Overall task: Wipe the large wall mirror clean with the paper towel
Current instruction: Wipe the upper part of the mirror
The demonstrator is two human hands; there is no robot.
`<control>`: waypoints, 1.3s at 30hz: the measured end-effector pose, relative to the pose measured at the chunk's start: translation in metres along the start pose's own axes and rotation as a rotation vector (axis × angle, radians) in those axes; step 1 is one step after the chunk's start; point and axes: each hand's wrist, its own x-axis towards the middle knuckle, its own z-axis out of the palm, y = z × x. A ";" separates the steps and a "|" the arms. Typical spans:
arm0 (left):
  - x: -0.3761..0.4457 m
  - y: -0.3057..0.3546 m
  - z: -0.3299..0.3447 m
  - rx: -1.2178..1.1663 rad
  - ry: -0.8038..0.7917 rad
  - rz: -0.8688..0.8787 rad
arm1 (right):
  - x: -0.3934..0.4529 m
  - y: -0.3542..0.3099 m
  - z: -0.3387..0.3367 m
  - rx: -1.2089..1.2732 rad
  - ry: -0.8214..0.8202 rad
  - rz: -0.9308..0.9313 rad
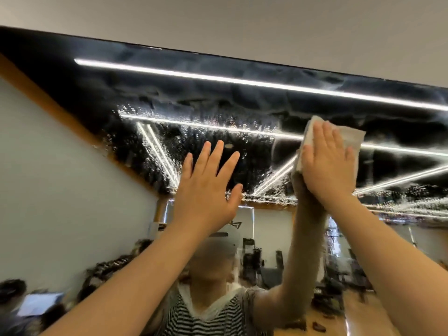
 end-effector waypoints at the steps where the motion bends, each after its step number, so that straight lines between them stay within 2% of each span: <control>1: 0.000 0.000 0.000 0.000 0.003 0.003 | -0.001 -0.009 0.002 -0.006 0.018 0.057; 4: 0.001 0.000 0.001 0.004 0.019 0.004 | 0.001 -0.035 0.007 0.003 0.049 0.191; 6: 0.001 0.001 0.002 0.015 0.032 0.000 | 0.003 -0.051 0.010 0.034 0.033 0.167; 10: 0.001 0.001 0.003 0.011 0.038 0.003 | -0.002 -0.063 0.014 0.006 -0.034 -0.124; 14: 0.000 0.001 0.000 -0.004 0.017 0.008 | 0.002 -0.030 0.003 -0.054 -0.115 -0.357; 16: 0.000 0.000 -0.001 -0.013 0.009 0.008 | 0.007 -0.012 0.000 -0.059 -0.119 -0.346; 22: -0.001 -0.001 0.000 -0.008 -0.003 0.007 | 0.013 0.029 -0.012 -0.044 -0.084 -0.164; 29: -0.001 -0.001 0.003 -0.015 0.017 0.000 | 0.012 -0.015 0.001 0.006 0.007 0.077; 31: -0.001 0.000 0.003 -0.021 0.013 -0.001 | 0.013 -0.033 0.005 0.011 0.006 0.049; 35: 0.000 -0.001 0.003 -0.031 0.025 0.010 | 0.008 -0.075 0.017 0.015 -0.021 -0.133; 39: 0.000 -0.001 0.002 -0.016 0.027 0.005 | 0.004 -0.082 0.021 0.011 -0.004 -0.204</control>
